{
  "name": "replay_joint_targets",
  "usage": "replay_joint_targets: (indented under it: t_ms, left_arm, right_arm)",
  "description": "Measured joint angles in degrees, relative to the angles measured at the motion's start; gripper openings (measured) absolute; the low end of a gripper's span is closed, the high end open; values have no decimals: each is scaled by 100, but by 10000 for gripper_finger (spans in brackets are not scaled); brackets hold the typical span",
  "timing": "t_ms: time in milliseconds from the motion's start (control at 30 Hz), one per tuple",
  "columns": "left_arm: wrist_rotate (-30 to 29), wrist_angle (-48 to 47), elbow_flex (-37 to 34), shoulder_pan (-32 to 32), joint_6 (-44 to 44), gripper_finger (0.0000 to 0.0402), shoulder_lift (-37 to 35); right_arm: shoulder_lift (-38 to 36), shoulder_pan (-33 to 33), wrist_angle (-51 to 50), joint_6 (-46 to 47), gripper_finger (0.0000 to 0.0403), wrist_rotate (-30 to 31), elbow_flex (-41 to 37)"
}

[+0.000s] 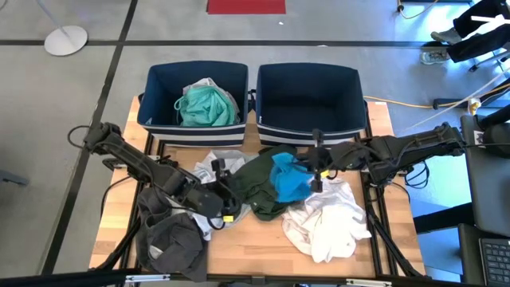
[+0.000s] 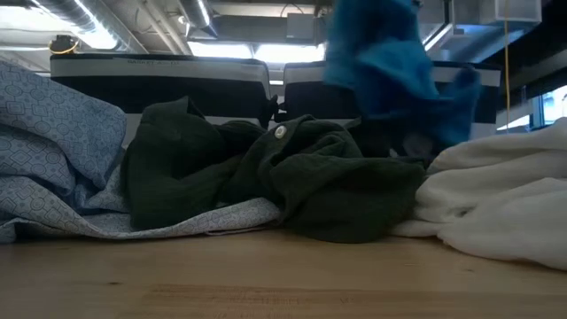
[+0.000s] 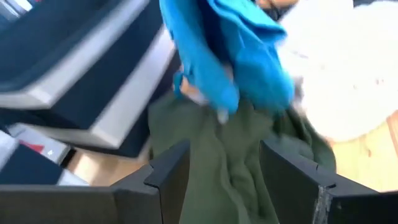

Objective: Sort clothes
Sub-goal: Put the blue shorts into the left laundry bin

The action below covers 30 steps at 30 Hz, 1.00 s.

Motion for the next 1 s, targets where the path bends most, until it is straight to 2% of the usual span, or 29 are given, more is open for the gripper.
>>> replay_joint_targets:
  t_ms: [167,433,600,767,1000]
  left_arm:
    - [-24,794,0,198,317,182,-31]
    - [29,1361,0,494,476,182,-31]
    - [95,1706,0,695,486,182,-30]
    - [101,1902,0,817,500,182,-30]
    - [101,1904,0,981,455,182,-30]
  right_arm:
    - [22,0,617,-331,14,-2,2]
    - [24,0,915,-480,15,31,2]
    - [242,-2,1024,-503,15,663,2]
    - [572,-2,1581,-739,15,1150,2]
    - [946,0,2556,-1044,15,1072,0]
